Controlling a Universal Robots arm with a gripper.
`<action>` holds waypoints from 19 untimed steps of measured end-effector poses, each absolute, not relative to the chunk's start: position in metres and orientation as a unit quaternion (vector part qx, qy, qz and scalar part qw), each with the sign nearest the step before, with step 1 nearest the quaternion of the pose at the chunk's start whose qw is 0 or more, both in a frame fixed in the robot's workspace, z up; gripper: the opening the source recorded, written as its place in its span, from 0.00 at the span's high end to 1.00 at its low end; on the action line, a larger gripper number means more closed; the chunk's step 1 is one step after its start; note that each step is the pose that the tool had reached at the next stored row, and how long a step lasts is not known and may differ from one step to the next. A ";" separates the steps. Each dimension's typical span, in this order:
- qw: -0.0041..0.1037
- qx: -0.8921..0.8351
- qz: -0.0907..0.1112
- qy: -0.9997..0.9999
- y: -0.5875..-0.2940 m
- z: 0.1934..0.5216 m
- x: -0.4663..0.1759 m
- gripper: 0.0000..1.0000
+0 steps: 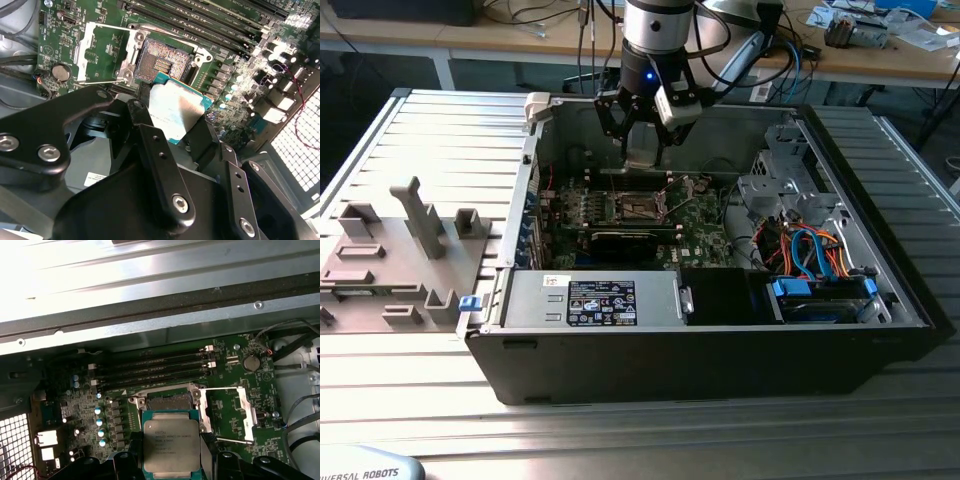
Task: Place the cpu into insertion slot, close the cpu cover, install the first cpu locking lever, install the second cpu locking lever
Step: 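Place the cpu into insertion slot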
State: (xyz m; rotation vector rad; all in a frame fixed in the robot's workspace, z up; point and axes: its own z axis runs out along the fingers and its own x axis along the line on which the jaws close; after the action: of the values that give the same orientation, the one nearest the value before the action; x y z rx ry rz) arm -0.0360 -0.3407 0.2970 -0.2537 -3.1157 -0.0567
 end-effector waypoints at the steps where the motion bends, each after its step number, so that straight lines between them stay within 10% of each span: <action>1: 0.008 -0.081 -0.018 -0.996 -0.341 0.297 -0.036 0.46; 19: 0.007 -0.091 -0.018 -0.996 -0.341 0.297 -0.036 0.46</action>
State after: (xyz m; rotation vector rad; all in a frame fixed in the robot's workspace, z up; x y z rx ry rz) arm -0.0360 -0.3407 0.2971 -0.2838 -3.1134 -0.0568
